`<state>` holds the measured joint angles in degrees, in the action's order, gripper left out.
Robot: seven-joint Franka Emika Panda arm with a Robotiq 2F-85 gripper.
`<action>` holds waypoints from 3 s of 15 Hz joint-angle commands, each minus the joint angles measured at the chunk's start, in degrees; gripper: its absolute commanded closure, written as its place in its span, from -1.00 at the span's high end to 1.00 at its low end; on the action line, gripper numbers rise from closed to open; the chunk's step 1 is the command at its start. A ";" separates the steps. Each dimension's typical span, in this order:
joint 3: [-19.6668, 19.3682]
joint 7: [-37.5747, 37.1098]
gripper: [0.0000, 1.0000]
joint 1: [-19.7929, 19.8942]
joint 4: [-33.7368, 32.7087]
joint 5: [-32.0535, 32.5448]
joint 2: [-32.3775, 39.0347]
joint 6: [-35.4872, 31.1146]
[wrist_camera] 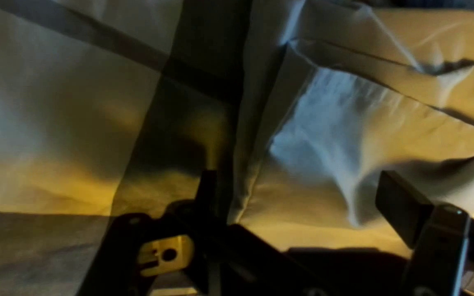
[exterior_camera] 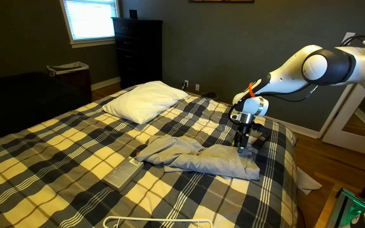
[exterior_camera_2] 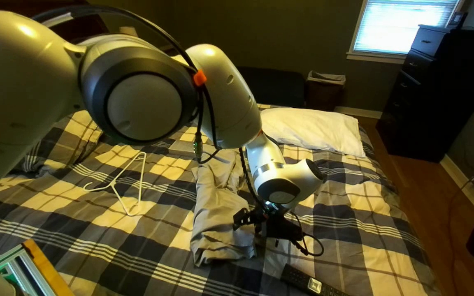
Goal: Move the light blue cloth to the left
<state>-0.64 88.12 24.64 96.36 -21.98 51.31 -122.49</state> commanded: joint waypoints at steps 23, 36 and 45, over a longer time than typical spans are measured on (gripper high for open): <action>5.77 19.45 -0.95 -5.80 10.01 2.84 -9.68 14.88; 10.88 17.14 -0.99 -16.84 20.63 4.06 -11.77 -6.67; 11.24 8.69 -0.30 -26.60 20.72 16.58 -9.45 -7.73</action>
<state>11.35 100.20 -0.20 117.74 -9.32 40.76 -130.19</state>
